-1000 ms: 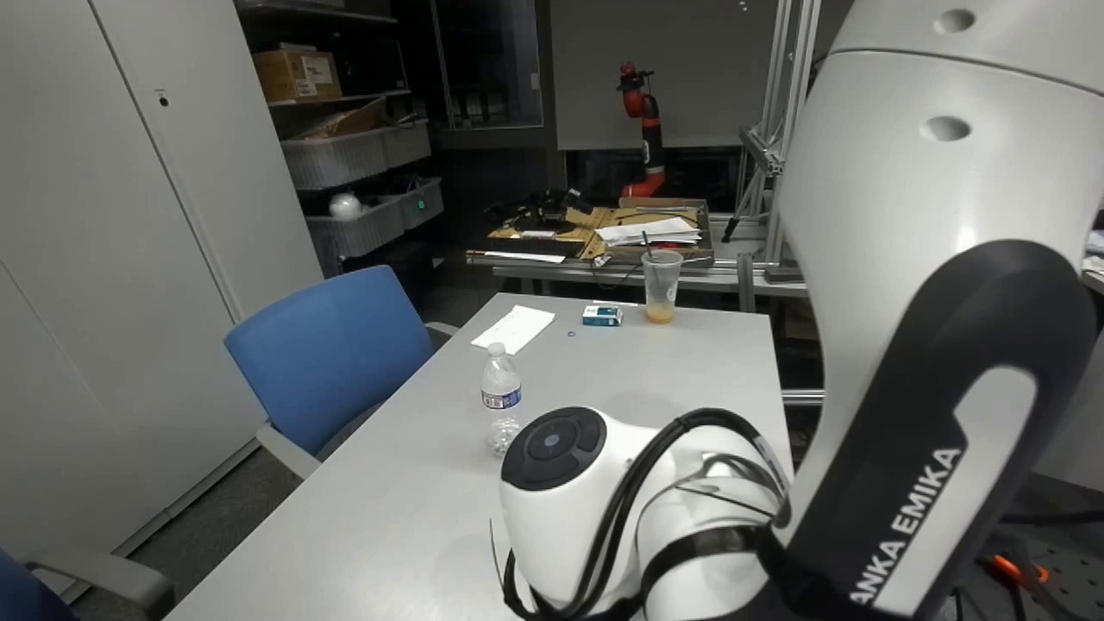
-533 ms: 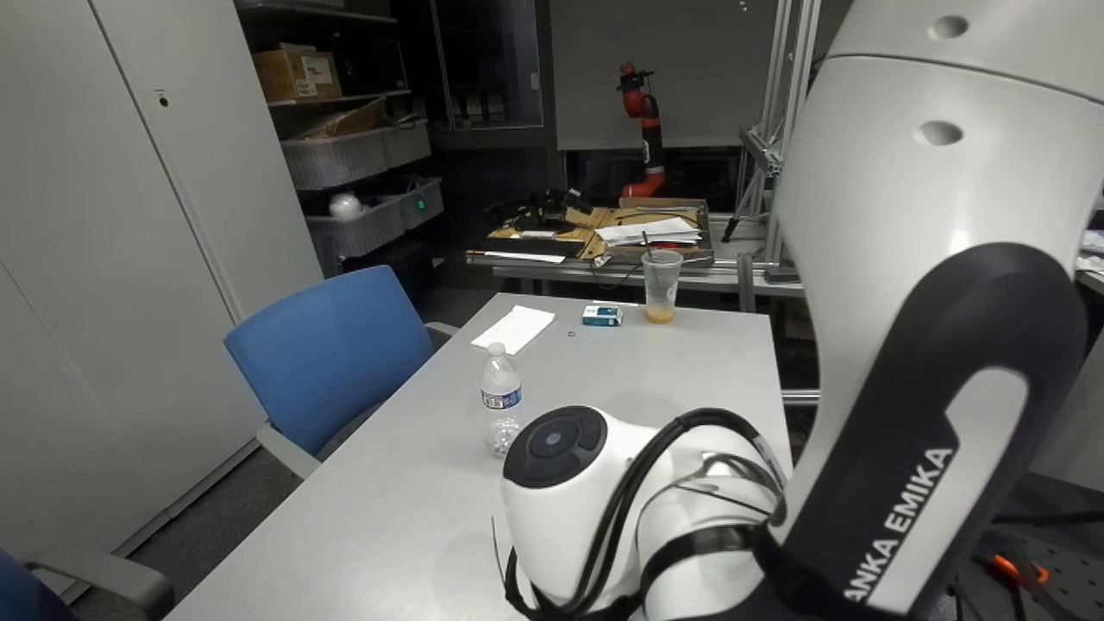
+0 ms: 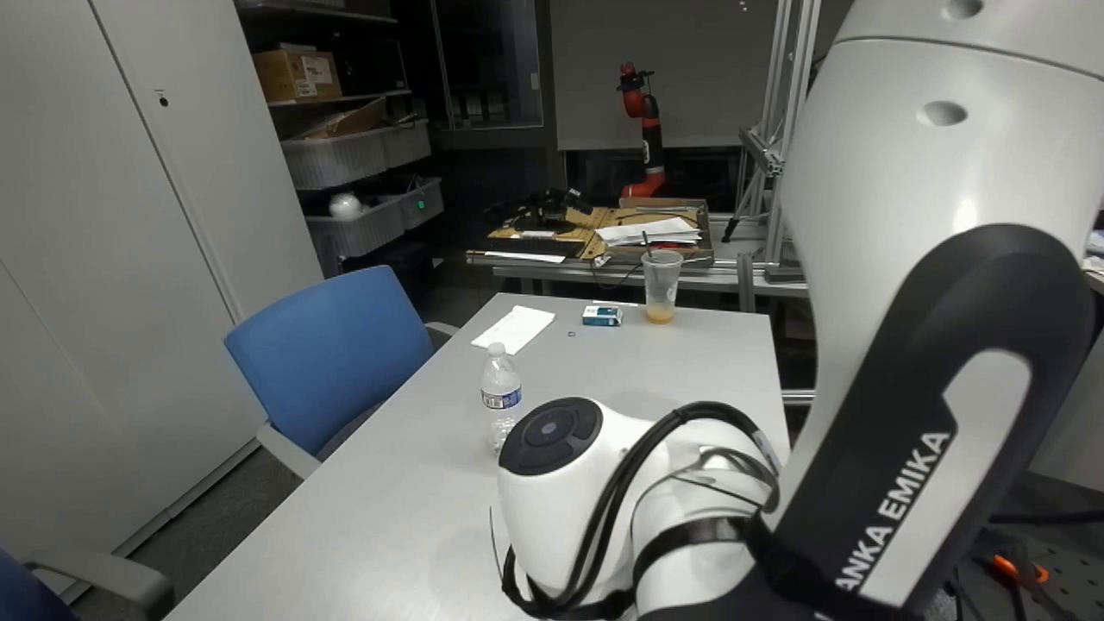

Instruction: Take the yellow and orange bowls on the plate and put them in the bowl

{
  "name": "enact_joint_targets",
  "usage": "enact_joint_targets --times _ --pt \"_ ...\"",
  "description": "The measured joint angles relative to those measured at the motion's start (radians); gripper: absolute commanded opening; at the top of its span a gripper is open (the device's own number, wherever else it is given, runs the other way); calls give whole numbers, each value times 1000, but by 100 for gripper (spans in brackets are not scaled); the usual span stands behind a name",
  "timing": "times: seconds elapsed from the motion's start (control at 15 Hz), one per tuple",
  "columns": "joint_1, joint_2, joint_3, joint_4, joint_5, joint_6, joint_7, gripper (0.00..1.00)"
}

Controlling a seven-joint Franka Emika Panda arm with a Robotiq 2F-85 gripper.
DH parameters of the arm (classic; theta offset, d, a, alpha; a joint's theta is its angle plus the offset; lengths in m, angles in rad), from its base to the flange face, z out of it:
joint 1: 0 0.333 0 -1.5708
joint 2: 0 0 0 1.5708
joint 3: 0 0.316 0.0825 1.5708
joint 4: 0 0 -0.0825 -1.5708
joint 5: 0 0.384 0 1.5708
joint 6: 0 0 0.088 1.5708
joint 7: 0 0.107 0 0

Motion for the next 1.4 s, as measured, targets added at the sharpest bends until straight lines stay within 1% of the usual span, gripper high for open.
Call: enact_joint_targets --times 0.2,0.4,0.6,0.87,1.07,1.27,1.33,1.4 --pt "-1 -57 -3 -5 6 -69 0 17" --pt "-4 -141 -30 -34 2 -113 1 17" --pt "-20 -225 -67 -85 -14 -116 6 17" --pt "-65 -320 -114 -164 -53 -103 32 17" --pt "-92 -367 -154 -221 -130 -52 115 17" --pt "-100 -374 -210 -262 -253 17 261 17" --pt "-100 -374 -226 -271 -286 30 308 50" --pt "-100 -374 -239 -278 -311 40 349 69"
